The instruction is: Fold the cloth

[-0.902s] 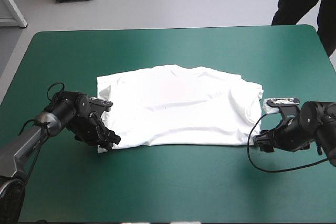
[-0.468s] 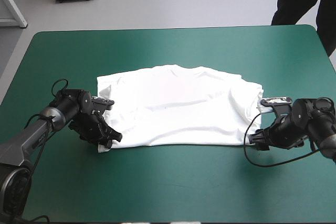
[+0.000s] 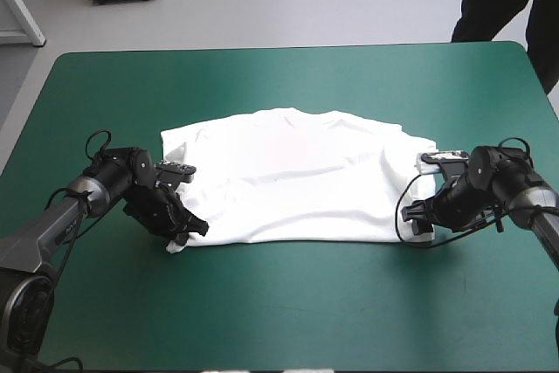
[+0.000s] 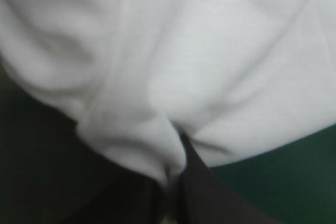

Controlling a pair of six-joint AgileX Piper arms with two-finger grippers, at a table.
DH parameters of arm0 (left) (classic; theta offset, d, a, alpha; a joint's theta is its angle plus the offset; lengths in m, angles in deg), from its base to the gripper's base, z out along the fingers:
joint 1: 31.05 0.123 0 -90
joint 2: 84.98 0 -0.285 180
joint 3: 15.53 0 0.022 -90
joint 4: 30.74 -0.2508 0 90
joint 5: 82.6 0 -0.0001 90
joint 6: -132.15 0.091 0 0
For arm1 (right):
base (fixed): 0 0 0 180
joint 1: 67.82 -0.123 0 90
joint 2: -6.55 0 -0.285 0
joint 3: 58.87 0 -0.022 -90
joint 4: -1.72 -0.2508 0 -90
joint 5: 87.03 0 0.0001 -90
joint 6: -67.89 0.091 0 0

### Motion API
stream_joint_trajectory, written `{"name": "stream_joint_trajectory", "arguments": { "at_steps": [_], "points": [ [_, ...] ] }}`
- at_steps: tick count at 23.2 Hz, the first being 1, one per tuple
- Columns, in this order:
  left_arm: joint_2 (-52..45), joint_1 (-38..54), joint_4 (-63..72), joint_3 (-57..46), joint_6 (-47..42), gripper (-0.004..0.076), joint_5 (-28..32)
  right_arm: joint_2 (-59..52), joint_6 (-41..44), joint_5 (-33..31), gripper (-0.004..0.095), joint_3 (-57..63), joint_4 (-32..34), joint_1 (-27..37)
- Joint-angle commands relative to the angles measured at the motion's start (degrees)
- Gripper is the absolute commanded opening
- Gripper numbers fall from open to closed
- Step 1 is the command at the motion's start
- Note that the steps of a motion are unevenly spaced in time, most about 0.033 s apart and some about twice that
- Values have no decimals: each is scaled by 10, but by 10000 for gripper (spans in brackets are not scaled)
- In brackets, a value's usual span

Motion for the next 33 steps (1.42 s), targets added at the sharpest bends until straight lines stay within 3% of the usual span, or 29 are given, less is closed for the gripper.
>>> {"name": "stream_joint_trajectory", "arguments": {
  "at_steps": [1, 7, 10, 12, 15, 20, 26, 30, 33],
  "points": [
    [0, -6, 55, -3, 3, 55, 11, 11, -15, 4, 671, -34, -25, -4],
    [0, -6, 56, -3, 3, 55, 11, 57, -33, 1, 662, -36, -59, -5],
    [-1, -6, 56, -3, 3, 54, 11, 75, -44, -9, 551, -36, -64, -15],
    [-1, -6, 56, -3, 3, 54, 11, 85, -52, -15, 404, -36, -70, -25],
    [-9, -6, 58, -3, 3, 54, -1, 95, -77, -29, -21, -36, -85, -50],
    [-66, -6, 60, -3, 6, 34, -1, 66, -77, -55, -14, -49, -86, -50],
    [-176, -6, 16, 53, -3, 28, -69, -16, -16, -143, -15, -171, 27, -48],
    [-218, -6, 3, 105, -6, 28, -129, -48, -1, -160, -17, -217, 31, -48],
    [-241, -6, 4, 125, -16, 28, -137, -68, 8, -160, -17, -222, 31, -48]
  ]
}}
